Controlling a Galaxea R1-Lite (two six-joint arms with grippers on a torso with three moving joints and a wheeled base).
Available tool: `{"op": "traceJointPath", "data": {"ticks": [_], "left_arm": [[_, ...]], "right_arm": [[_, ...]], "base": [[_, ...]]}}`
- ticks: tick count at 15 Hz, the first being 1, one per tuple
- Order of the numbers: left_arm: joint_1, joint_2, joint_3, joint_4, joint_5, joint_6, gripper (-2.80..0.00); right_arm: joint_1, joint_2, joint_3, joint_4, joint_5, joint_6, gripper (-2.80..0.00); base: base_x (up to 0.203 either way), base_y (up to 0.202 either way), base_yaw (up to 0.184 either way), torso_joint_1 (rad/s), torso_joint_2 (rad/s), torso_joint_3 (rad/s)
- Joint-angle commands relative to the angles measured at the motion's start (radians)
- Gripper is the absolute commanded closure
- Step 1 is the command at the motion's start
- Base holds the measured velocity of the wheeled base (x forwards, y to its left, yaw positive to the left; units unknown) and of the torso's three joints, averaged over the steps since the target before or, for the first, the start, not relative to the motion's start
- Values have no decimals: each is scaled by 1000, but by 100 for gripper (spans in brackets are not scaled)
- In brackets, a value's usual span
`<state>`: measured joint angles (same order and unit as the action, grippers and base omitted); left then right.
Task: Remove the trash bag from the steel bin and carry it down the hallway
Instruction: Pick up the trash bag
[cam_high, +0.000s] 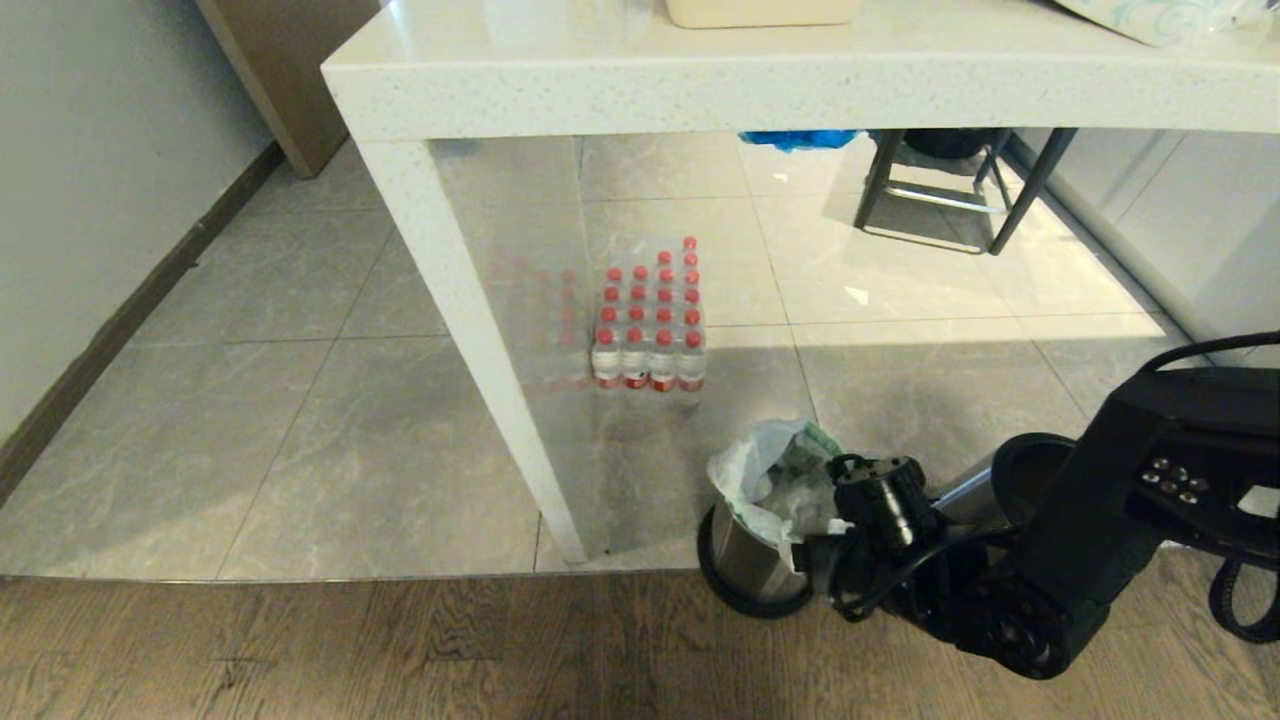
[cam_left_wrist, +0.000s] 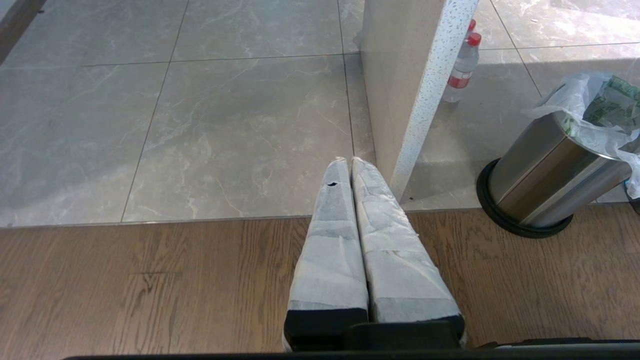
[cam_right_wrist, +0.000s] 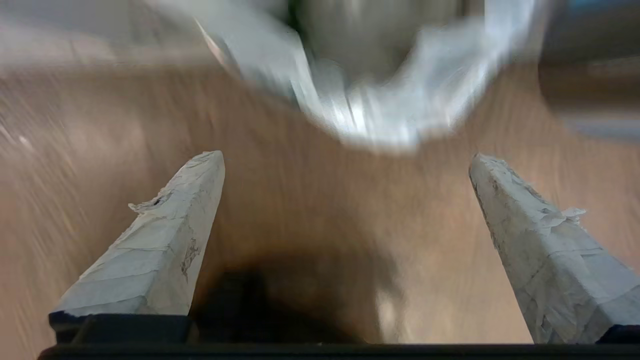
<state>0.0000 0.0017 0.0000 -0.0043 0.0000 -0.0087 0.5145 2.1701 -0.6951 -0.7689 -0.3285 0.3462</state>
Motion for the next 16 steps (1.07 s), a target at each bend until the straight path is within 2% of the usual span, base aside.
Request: {"op": "traceJointPath", "data": {"ticks": [1, 4, 6, 8, 13, 16], "left_arm": [[0, 0, 0, 0, 0, 0, 0], [0, 0, 0, 0, 0, 0, 0], [0, 0, 0, 0, 0, 0, 0], [0, 0, 0, 0, 0, 0, 0], [0, 0, 0, 0, 0, 0, 0], [0, 0, 0, 0, 0, 0, 0]], "right_arm": [[10, 58, -64, -67, -10, 1, -280], [12, 111, -122, -86, 3, -55, -280], [12, 115, -105, -86, 46, -98, -280], [12, 93, -88, -75, 89, -100, -280], [12, 150, -110, -96, 64, -108, -280], [8, 185, -110, -140, 55, -142, -280]], "base": [[0, 0, 0, 0, 0, 0], [0, 0, 0, 0, 0, 0], [0, 0, 0, 0, 0, 0], [0, 0, 0, 0, 0, 0], [0, 0, 0, 0, 0, 0], [0, 0, 0, 0, 0, 0]]}}
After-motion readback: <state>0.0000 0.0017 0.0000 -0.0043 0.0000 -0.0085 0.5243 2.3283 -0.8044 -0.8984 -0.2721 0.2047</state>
